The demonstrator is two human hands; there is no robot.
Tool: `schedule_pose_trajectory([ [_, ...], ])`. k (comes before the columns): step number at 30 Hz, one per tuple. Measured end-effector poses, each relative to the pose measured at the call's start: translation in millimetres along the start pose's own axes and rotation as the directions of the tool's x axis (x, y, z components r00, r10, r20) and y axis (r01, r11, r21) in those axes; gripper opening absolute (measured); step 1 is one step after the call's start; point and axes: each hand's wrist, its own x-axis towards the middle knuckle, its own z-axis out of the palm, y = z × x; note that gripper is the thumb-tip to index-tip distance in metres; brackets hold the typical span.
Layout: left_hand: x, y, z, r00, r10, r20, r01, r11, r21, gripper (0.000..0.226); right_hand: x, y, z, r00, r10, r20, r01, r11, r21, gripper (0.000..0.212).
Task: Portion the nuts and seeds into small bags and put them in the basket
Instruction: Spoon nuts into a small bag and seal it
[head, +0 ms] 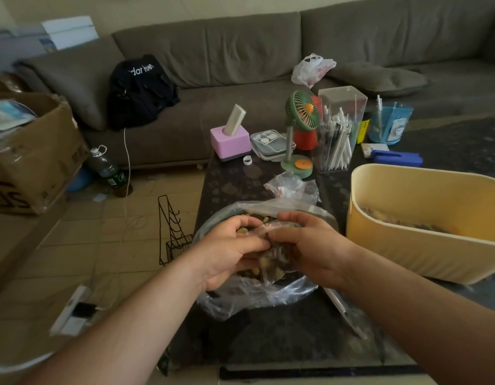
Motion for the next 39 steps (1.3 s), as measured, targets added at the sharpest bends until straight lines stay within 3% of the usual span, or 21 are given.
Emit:
schedule_pose_trajectory([
  [3,-0.7,1.4,1.7,0.999,-0.033,-0.012,0.032,0.999,-0.043,0.026,2.0,1.1,1.8,0.999,-0.002,-0.045,0.005,0.998,0.062,0.041],
  [8,1.3,-3.1,0.0,0.999,0.001,-0.035,0.001,0.999,0.048,0.042,-2.2,2.4,5.6,0.998,-0.011,-0.068,0.012,1.0,0.02,0.057],
  [12,3.3,-3.9,0.2,0.999,0.004,-0.05,-0.006,0.999,-0.034,0.049,-5.5,2.7,5.7,0.996,-0.022,-0.084,0.019,0.999,-0.037,0.069],
  [19,3.1,4.5,0.3,0.994,0.081,-0.068,-0.094,0.972,-0.214,0.025,-9.1,-2.1,-2.5,0.995,-0.014,0.095,0.037,0.969,-0.246,0.025],
  [21,2.8,5.5,1.2,0.992,0.124,-0.037,-0.13,0.948,-0.291,0.03,-7.0,-1.0,-2.2,0.989,-0.129,0.068,0.143,0.949,-0.281,0.021],
  [23,3.1,3.7,-1.0,0.984,0.175,0.032,-0.154,0.93,-0.333,0.05,-6.1,-0.7,-1.2,0.968,-0.248,0.03,0.246,0.926,-0.285,0.019],
  [26,5.4,-2.3,-0.5,0.972,0.221,0.085,-0.201,0.96,-0.195,0.067,-7.6,-2.9,-2.1,0.943,-0.332,0.025,0.325,0.902,-0.283,0.02],
  [31,5.6,-2.8,6.0,0.962,0.274,0.017,-0.275,0.961,0.038,0.053,-11.5,-6.0,-3.2,0.942,-0.33,0.06,0.335,0.923,-0.19,0.021],
  [36,7.1,2.2,3.9,0.963,0.266,0.042,-0.261,0.96,-0.102,0.056,-4.7,-5.1,-7.6,0.967,-0.227,0.112,0.238,0.966,-0.097,0.037],
  [39,5.3,4.4,2.7,0.961,0.266,0.076,-0.254,0.957,-0.137,0.051,-3.1,-3.1,-10.4,0.966,-0.212,0.148,0.234,0.959,-0.157,0.042],
])
